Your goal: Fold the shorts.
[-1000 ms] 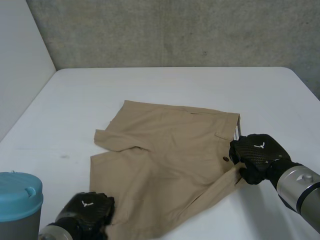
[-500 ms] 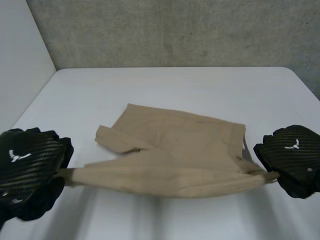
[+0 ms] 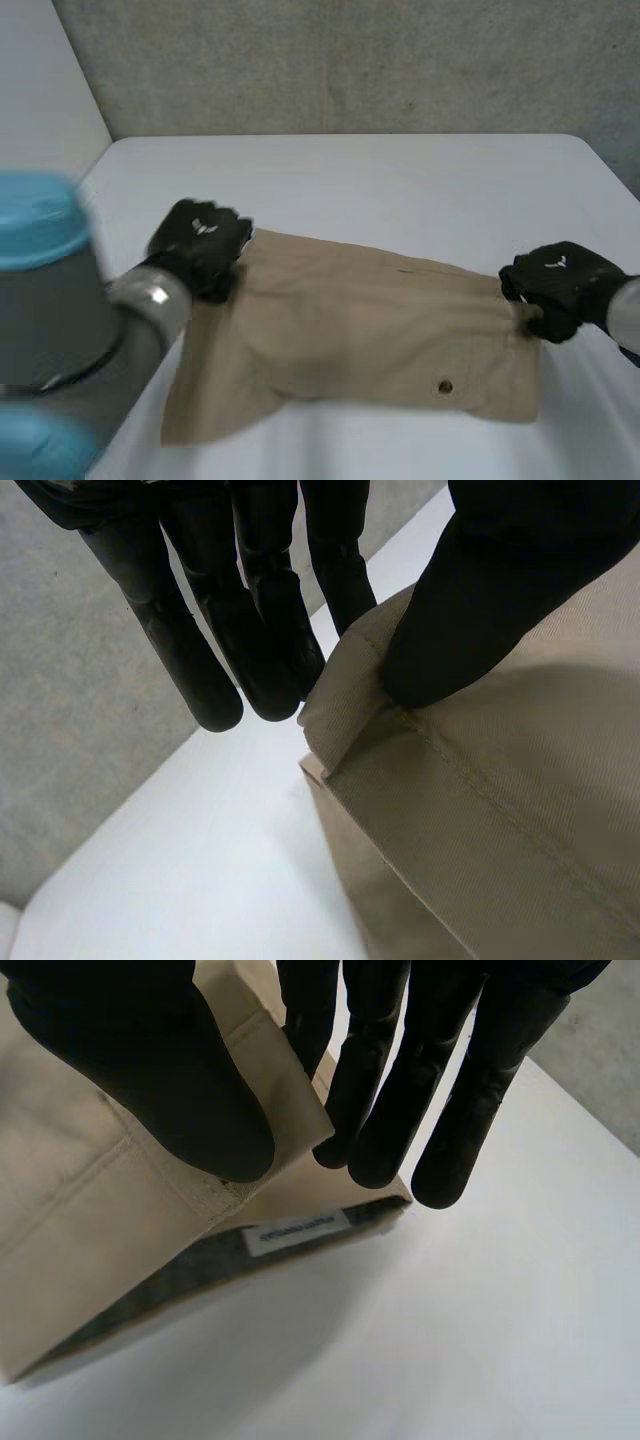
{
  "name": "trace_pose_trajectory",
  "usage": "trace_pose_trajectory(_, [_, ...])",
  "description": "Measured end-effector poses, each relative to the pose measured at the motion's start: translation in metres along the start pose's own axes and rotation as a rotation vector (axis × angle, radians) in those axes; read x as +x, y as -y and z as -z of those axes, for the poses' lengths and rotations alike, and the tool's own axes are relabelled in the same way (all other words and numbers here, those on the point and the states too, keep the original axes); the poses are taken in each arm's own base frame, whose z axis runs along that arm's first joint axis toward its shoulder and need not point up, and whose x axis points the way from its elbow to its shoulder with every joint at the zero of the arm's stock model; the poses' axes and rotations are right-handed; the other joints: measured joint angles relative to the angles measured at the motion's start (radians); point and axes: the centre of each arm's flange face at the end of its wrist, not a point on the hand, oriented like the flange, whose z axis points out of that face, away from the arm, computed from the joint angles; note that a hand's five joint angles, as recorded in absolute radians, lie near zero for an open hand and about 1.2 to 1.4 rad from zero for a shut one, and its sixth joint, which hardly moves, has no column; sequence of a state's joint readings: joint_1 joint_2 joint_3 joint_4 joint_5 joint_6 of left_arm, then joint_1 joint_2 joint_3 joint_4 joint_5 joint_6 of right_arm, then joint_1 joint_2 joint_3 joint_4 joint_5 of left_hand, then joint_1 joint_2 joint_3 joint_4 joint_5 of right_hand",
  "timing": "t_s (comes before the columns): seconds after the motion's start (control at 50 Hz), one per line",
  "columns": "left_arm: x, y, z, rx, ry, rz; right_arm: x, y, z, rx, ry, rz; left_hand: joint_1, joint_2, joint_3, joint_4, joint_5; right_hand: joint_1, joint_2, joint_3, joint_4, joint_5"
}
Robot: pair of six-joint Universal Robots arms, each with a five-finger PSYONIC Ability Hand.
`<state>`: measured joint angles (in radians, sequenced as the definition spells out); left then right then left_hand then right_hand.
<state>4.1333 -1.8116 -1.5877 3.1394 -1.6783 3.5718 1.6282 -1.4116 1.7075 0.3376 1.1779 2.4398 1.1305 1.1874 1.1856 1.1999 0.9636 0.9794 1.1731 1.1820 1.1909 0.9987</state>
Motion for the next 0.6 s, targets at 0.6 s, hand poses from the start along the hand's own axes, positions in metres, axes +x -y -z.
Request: trace_pose_trajectory(0.6, [0.023,-0.05,-0.214,0.275,0.099,-0.202,0.008,0.014,-0.14,0.09,-0.32,0.066,0.0,0.0,0.001,0.0,0.0,0.0,0.0,0.0,0.0,0.0])
